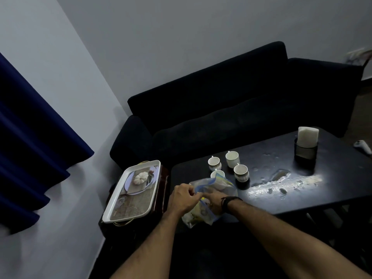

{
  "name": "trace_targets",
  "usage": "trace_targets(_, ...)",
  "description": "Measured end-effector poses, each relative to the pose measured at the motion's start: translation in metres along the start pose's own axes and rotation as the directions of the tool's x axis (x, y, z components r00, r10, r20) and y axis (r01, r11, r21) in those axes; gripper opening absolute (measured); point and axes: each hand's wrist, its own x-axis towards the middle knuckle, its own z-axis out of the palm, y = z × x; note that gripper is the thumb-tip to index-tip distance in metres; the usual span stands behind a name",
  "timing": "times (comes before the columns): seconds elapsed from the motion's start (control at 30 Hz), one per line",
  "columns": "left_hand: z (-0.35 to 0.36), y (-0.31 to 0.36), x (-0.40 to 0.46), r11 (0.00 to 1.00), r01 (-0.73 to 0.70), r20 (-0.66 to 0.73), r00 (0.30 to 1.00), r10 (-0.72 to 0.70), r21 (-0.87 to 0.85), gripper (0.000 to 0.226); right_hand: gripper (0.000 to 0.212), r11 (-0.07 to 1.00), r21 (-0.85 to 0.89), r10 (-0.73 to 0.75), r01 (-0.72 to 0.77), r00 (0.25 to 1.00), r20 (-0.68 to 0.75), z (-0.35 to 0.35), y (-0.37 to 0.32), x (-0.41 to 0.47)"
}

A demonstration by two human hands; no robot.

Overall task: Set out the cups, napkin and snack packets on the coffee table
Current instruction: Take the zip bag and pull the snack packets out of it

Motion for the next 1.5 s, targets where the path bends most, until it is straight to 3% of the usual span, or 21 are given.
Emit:
trace_targets(0.13, 0.004, -0.005, -0.005, 1.0, 0.015, 0.042, 0.999, -0.015, -0.017, 0.05, 0.079, 0.996, 0.04, 0.072, -0.077, 0.991, 0.116, 0.017, -0.005, 0.001)
trace_targets(0.17, 0.004, -0.005, -0.005, 1.0, 0.013, 0.04, 0.999, -0.012, -0.025, 0.051, 0.076, 0.984, 0.112, 0.13, -0.141, 0.986, 0.106, 0.019, -0.007, 0.002)
trace_targets(0.3, 0.007, -0.005, -0.009, 0.999, 0.016, 0.036, 0.999, -0.014, -0.038, 0.051, 0.066, 0.958, 0.132, 0.252, -0.255, 0.967, 0.034, 0.026, -0.005, 0.004)
trace_targets(0.63, 0.019, -0.011, -0.012, 0.998, 0.039, 0.013, 0.999, -0.038, -0.052, 0.064, 0.068, 0.894, 0.326, 0.301, -0.308, 0.951, 0.072, 0.035, -0.011, 0.012)
trace_targets(0.9, 0.014, -0.018, -0.013, 0.995, 0.096, 0.014, 0.995, -0.096, -0.011, 0.066, 0.022, 0.852, 0.44, 0.36, -0.283, 0.927, -0.101, 0.027, -0.027, 0.021)
trace_targets(0.93, 0.012, -0.018, -0.013, 0.994, 0.11, -0.004, 0.994, -0.109, 0.015, 0.065, 0.015, 0.853, 0.449, 0.348, -0.264, 0.93, -0.114, 0.025, -0.028, 0.02)
trace_targets(1.07, 0.006, -0.018, -0.01, 0.98, 0.188, -0.104, 0.978, -0.181, 0.063, 0.067, 0.043, 0.843, 0.502, 0.309, -0.192, 0.937, -0.161, 0.007, -0.027, 0.024)
trace_targets(1.33, 0.003, -0.023, 0.003, 0.941, 0.334, -0.182, 0.93, -0.319, 0.06, 0.052, 0.022, 0.978, 0.169, -0.066, 0.126, 0.944, -0.324, -0.03, -0.036, 0.011)
trace_targets(1.5, -0.004, -0.012, 0.006, 0.962, 0.273, -0.259, 0.93, -0.26, 0.017, 0.027, 0.022, 0.973, 0.16, -0.104, 0.168, 0.932, -0.347, -0.053, -0.038, 0.002)
